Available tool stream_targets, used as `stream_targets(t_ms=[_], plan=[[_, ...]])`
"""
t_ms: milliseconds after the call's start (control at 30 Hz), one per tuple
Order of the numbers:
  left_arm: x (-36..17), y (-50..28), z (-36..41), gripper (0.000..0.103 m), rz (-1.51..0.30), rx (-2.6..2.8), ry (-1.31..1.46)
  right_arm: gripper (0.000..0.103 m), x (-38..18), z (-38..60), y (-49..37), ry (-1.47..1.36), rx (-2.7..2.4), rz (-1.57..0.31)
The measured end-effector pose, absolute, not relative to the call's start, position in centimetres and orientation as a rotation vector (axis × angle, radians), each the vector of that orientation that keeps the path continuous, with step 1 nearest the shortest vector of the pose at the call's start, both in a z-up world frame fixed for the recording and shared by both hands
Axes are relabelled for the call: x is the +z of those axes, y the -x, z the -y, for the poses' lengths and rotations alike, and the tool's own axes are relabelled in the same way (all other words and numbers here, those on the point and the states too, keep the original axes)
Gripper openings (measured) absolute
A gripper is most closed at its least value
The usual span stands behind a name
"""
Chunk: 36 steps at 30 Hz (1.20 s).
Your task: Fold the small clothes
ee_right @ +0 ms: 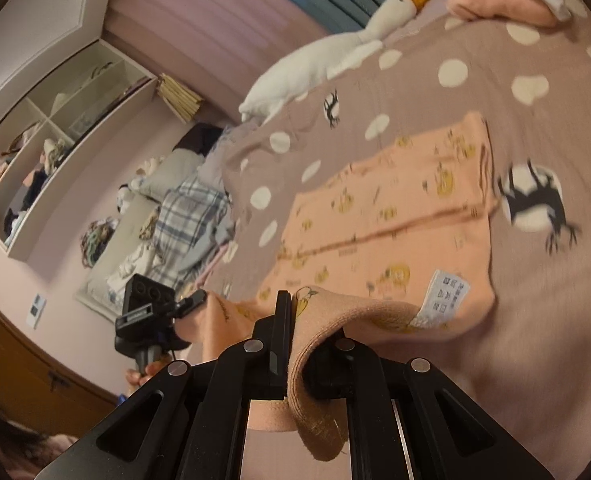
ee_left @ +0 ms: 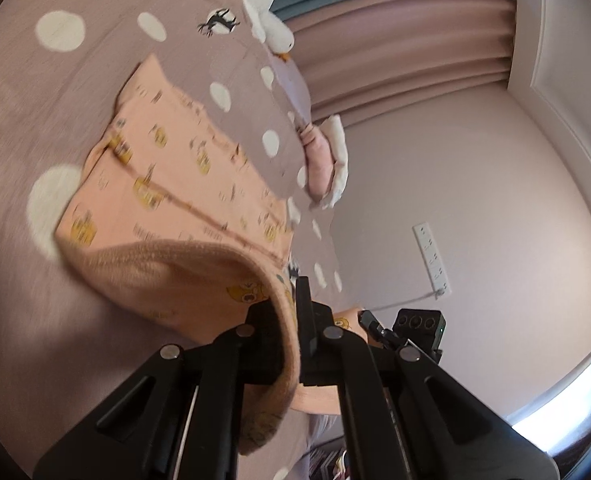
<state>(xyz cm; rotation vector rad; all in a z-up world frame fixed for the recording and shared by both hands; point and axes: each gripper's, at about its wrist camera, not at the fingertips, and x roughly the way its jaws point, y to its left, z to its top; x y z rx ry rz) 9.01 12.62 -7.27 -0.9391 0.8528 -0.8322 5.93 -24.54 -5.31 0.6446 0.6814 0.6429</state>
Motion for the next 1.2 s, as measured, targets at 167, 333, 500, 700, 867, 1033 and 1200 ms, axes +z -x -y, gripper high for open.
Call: stream_targets(t_ms=[167, 333, 500, 700, 867, 1033, 1200], plan=[[-5.5, -12.3, -12.3, 0.001, -0.786, -0.835, 0.957, 0.009, -3.7, 25.3, -8.7, -0.634, 0.597, -0.633], [-4.0, -16.5, -12.0, 0.001, -0.711, -0.828, 0.989, 0.009, -2.5, 26.1, -12.1, -0.638, 0.556, -0.592], [-3.3, -20.4, -11.6, 0.001, -0.700, -0.783, 0.949, 0.009, -2.4, 26.6, -16.4, -0.646, 0.511, -0.595], [-5.3, -24.7, -11.9, 0.001, -0.744, -0.704, 0.932, 0.009, -4.4, 27.8, -21.2, -0.682, 0.415, -0.660], [-8.9, -28.1, -11.9, 0.001, -0.842, -0.594, 0.924, 0.009, -7.3, 28.9, -24.1, -0.712, 0.296, -0.757], [-11.6, -30.7, -11.9, 0.001, -0.938, -0.472, 0.896, 0.009, -9.8, 30.5, -25.4, -0.757, 0.195, -0.827], [-13.0, -31.9, -12.5, 0.003, -1.029, -0.359, 0.842, 0.009, -10.9, 31.5, -25.4, -0.743, 0.119, -0.884]])
